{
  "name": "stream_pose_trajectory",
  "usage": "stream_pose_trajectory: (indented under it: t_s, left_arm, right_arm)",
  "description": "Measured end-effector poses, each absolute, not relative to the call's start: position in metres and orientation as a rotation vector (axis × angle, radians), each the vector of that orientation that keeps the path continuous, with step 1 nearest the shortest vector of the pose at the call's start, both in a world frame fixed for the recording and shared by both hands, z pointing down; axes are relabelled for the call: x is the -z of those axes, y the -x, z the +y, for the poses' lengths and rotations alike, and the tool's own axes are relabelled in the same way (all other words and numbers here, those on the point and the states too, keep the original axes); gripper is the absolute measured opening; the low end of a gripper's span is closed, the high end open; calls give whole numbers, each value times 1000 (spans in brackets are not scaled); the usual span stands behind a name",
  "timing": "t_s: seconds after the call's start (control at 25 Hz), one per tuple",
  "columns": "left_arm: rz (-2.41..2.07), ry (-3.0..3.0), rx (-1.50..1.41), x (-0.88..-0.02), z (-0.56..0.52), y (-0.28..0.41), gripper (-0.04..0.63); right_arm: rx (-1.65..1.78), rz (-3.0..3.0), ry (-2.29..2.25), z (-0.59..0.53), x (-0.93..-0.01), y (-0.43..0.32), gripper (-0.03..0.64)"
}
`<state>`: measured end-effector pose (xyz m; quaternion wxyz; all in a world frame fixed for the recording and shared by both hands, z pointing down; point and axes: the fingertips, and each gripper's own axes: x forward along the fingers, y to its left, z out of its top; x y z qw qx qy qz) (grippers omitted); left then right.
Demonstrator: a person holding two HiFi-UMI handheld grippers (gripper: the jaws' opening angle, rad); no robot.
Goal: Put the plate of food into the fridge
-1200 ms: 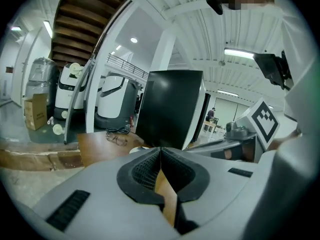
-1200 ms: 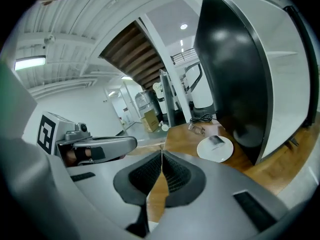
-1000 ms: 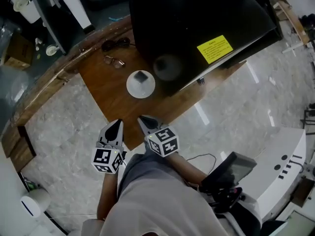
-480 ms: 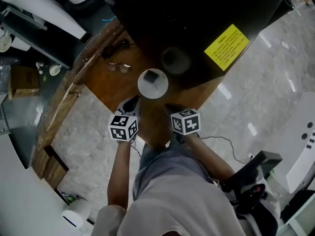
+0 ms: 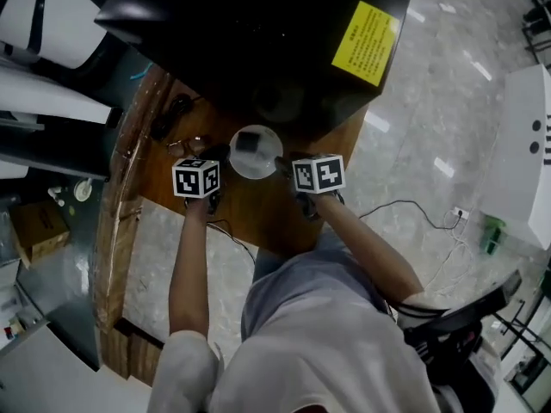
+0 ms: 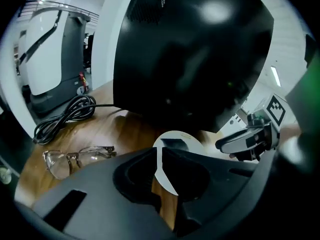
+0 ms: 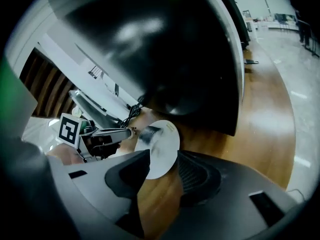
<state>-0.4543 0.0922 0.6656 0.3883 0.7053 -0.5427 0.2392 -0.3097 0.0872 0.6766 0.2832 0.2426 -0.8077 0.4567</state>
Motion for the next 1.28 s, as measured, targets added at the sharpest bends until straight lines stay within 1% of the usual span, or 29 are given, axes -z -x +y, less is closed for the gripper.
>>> stream_pose_trajectory:
  t_s: [0.2, 0.32, 0.64, 0.68, 0.76, 0.84, 0.96, 1.12, 1.24, 1.28]
  left_arm:
    - [-1255, -1799, -740, -692, 84, 466, 21]
    - [-1207, -1780, -793, -701, 81, 461, 21]
    - [-1165, -1818, -776, -702, 76, 459, 20]
    - [-1152, -1822, -760, -702, 78, 459, 20]
    - [-1136, -1828, -733, -703, 79, 457, 20]
    - [-1141, -1837, -734, -705, 78, 455, 19]
    - [-1182, -1858, -738, -702, 77, 457, 18]
    - [-1190, -1860, -625, -707, 81, 455, 19]
    - [-1116, -1909, -681, -711, 90, 439, 18]
    - [-1107, -1920, -689, -711, 91, 435, 19]
  right_arm:
    - [-1367, -2092, -804, 85, -697, 319, 156]
    - [-1454, -2052, -841, 84, -705, 317, 156]
    - [-1613, -2035, -853, 89, -713, 321, 152]
    - [-1653, -2034, -850, 91, -713, 324, 141]
    - [-1724, -2022, -855, 91, -717, 324, 94]
    - [-1792, -2012, -851, 91, -720, 322, 67]
    - [-1887, -2007, -829, 92, -719, 323, 65]
    - [-1986, -2015, -726, 100, -714, 338, 66]
    - [-2053, -2023, -691, 104, -713, 355, 64]
    - [-2053, -2026, -721, 102, -714, 356, 48]
